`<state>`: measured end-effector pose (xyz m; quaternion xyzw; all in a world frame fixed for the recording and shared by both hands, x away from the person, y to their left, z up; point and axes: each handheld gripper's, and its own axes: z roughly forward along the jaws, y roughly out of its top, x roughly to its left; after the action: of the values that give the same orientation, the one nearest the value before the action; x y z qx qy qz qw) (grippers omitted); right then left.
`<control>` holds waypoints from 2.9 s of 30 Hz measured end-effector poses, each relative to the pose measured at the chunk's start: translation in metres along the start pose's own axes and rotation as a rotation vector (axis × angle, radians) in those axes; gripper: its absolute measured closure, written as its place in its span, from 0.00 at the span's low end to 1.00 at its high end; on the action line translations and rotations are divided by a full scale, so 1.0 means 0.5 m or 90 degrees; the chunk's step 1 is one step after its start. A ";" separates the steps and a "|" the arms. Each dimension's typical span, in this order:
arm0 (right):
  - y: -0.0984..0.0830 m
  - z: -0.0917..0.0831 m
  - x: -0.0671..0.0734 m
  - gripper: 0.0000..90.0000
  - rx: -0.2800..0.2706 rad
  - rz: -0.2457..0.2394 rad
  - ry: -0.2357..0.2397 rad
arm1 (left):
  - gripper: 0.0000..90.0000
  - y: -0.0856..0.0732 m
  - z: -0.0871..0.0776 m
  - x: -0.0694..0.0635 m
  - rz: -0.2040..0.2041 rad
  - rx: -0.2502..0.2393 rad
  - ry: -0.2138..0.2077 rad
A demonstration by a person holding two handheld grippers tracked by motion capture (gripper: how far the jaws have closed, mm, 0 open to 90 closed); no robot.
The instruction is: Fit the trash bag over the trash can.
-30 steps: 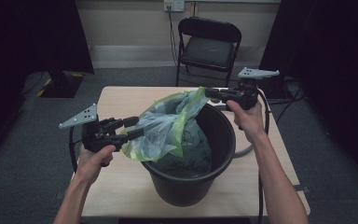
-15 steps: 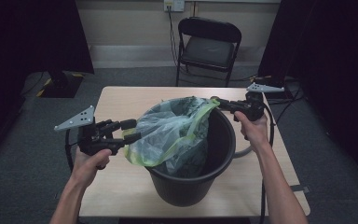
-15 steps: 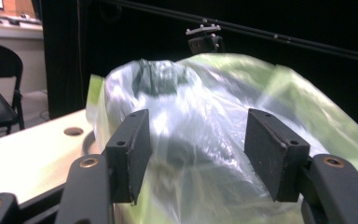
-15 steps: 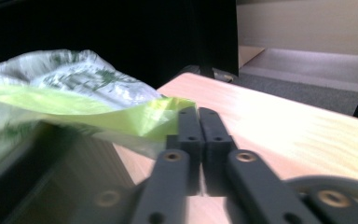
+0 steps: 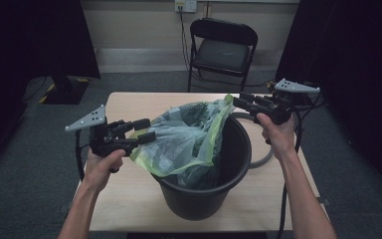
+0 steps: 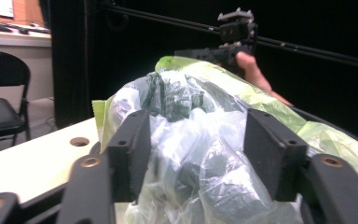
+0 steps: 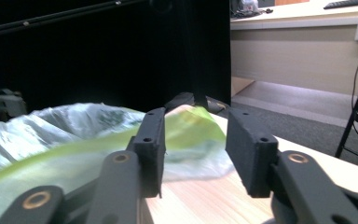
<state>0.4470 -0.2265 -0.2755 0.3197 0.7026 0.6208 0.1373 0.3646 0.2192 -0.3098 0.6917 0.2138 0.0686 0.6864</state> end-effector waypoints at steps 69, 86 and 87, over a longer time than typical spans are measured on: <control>-0.019 0.035 -0.007 1.00 0.071 -0.006 0.002 | 0.43 0.010 -0.011 -0.010 -0.016 -0.039 0.015; -0.112 0.085 -0.032 1.00 0.135 0.020 0.005 | 0.50 -0.023 -0.010 0.004 -0.054 -0.019 0.005; -0.109 0.082 -0.032 1.00 0.127 0.021 0.005 | 0.50 -0.024 -0.016 -0.001 -0.052 -0.018 0.000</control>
<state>0.4682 -0.2054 -0.3388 0.3405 0.7561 0.5512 0.0919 0.3587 0.2257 -0.3212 0.6724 0.2406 0.0435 0.6986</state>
